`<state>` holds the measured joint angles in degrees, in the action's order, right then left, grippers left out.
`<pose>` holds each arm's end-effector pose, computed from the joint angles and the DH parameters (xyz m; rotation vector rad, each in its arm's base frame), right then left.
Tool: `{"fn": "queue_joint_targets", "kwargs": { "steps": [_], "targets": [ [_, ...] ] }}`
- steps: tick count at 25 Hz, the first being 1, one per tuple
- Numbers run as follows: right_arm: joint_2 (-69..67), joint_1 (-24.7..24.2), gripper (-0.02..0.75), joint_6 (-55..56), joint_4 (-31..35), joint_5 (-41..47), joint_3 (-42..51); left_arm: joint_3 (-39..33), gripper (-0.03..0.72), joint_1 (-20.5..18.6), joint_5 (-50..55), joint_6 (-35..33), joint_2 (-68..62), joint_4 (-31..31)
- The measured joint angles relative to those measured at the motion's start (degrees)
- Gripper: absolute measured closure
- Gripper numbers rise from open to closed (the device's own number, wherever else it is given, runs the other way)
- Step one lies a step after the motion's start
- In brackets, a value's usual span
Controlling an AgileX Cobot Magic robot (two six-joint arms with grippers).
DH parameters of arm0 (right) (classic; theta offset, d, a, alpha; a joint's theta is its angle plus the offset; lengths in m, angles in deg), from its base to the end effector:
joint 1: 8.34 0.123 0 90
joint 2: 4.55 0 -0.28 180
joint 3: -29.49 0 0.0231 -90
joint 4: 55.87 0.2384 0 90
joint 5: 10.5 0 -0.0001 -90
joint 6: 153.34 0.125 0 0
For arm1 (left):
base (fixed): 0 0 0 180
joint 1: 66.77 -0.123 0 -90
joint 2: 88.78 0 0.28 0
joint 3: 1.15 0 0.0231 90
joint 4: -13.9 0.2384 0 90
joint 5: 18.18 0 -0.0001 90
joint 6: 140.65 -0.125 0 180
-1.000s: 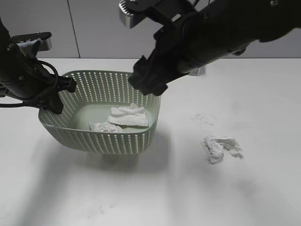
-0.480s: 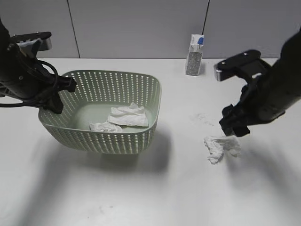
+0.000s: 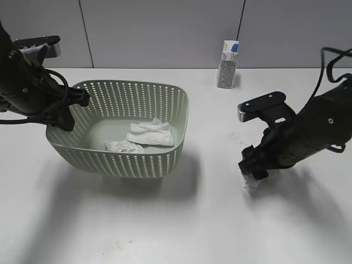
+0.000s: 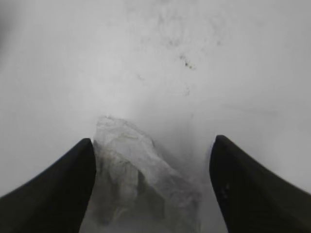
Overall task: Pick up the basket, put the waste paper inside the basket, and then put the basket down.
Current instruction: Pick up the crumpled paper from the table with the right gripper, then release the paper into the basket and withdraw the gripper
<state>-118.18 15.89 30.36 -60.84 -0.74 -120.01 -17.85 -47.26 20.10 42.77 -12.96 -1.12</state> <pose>0.2977 0.1320 0.0876 -0.5875 2.6247 0.1053 0.3051 -0.1294 0.1774 0.1462 2.7987 -0.3776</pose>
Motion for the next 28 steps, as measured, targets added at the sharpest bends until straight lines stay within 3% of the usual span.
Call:
{"fn": "queue_joint_targets", "kwargs": {
  "steps": [3,5,7,9,11,19,28],
  "targets": [
    [-1.12,0.00,0.181,0.04,0.20,-0.15,0.00,0.00,0.685,0.00,-0.05,0.00,0.00,0.05],
    [-1.11,0.00,0.256,0.04,0.26,-0.04,0.00,0.00,0.685,0.00,-0.05,0.00,0.00,0.12],
    [-0.83,0.00,0.398,0.04,0.26,0.54,0.00,0.00,0.685,0.00,-0.05,0.00,0.00,0.18],
    [0.01,0.00,0.605,0.04,0.26,2.12,0.05,0.00,0.685,0.00,-0.05,0.00,0.00,0.24],
    [2.40,0.00,0.694,0.04,0.52,3.63,-0.29,0.00,0.685,0.00,-0.05,0.00,0.00,0.30],
    [19.36,1.22,0.697,0.04,8.17,4.01,-10.50,0.00,0.685,0.00,-0.05,0.00,0.00,0.43],
    [20.29,17.19,0.697,-3.27,8.73,-7.47,-19.51,0.00,0.685,0.00,-0.36,0.00,-0.13,0.47]
  ]
}}
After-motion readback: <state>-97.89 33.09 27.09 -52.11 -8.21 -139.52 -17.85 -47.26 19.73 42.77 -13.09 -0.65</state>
